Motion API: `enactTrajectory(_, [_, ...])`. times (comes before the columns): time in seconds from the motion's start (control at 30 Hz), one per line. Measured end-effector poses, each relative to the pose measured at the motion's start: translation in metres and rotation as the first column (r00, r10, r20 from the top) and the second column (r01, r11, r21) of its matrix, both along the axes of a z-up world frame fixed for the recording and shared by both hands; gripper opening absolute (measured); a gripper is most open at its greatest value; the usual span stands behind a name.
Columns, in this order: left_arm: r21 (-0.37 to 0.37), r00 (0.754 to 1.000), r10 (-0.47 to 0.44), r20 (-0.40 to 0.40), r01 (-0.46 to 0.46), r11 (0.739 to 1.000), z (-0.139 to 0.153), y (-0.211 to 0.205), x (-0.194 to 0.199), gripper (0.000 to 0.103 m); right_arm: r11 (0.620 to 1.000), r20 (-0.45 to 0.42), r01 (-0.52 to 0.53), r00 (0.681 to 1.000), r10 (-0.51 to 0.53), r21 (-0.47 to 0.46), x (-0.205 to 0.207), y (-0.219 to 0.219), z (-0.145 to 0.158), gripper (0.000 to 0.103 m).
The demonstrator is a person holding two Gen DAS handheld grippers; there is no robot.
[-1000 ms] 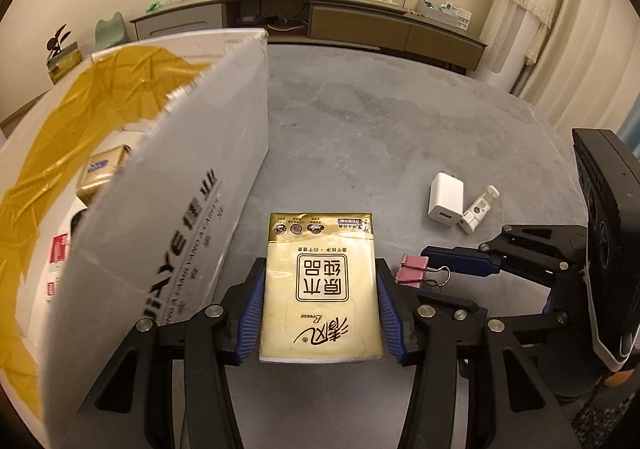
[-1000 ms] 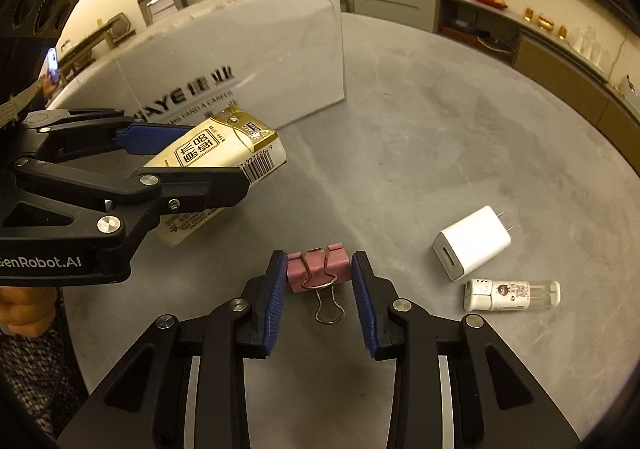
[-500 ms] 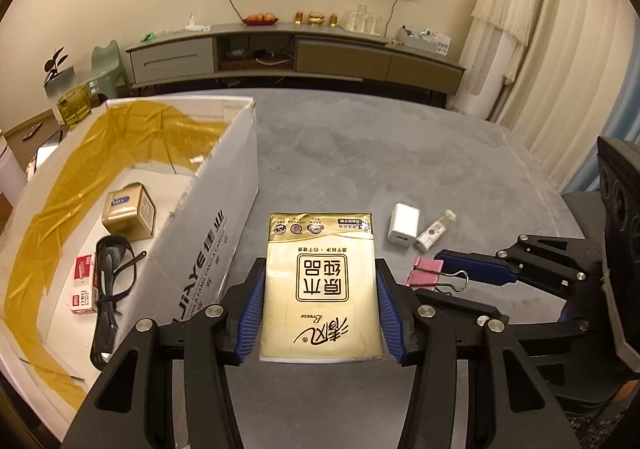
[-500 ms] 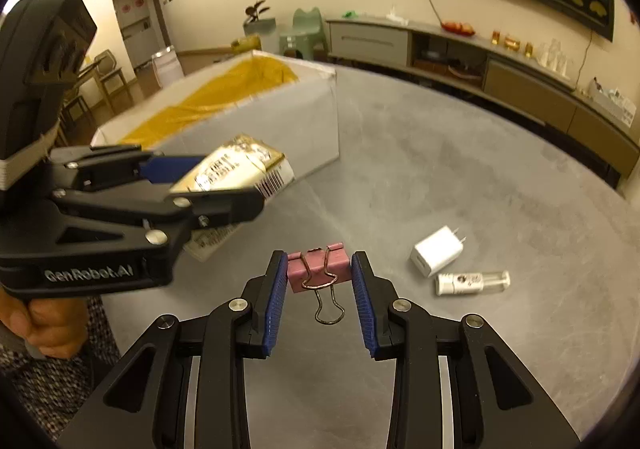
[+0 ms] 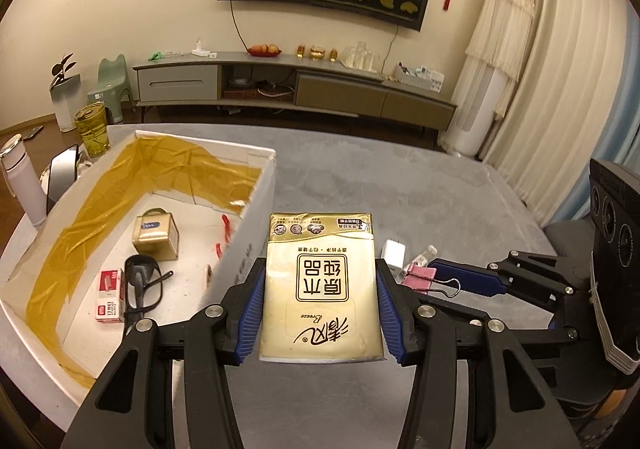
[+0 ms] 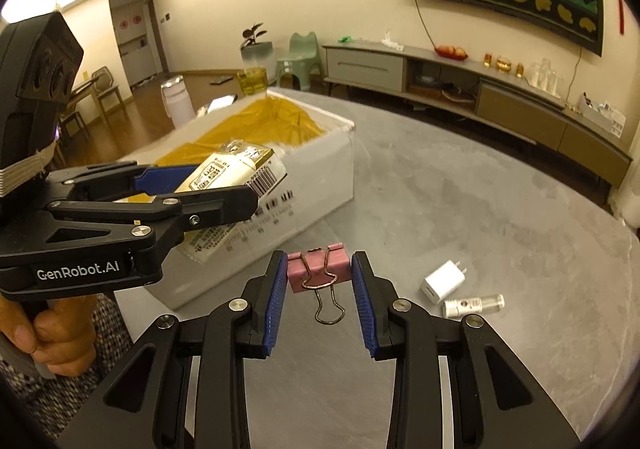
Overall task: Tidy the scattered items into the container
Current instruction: 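Lift and carry the tissue pack with the left tool while the right tool carries the clips to the box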
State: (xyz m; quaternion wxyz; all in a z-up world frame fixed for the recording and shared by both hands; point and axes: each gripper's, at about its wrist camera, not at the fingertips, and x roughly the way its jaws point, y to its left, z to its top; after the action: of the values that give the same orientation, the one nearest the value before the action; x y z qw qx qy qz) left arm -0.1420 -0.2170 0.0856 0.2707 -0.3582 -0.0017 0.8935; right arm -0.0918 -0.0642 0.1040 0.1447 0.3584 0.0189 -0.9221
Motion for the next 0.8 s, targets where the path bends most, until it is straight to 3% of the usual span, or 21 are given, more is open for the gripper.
enactTrajectory(0.5, [0.094,0.998,0.067,-0.009,-0.066,0.993,0.020,-0.047,-0.007,0.052,1.000,-0.071,-0.024,0.997,0.023,-0.012,-0.003,-0.040,0.025,0.035])
enactTrajectory(0.8, [0.140,0.991,0.129,0.024,-0.131,0.981,0.021,-0.080,-0.025,0.052,0.999,-0.109,-0.013,0.994,0.009,-0.034,-0.016,-0.054,0.039,0.035])
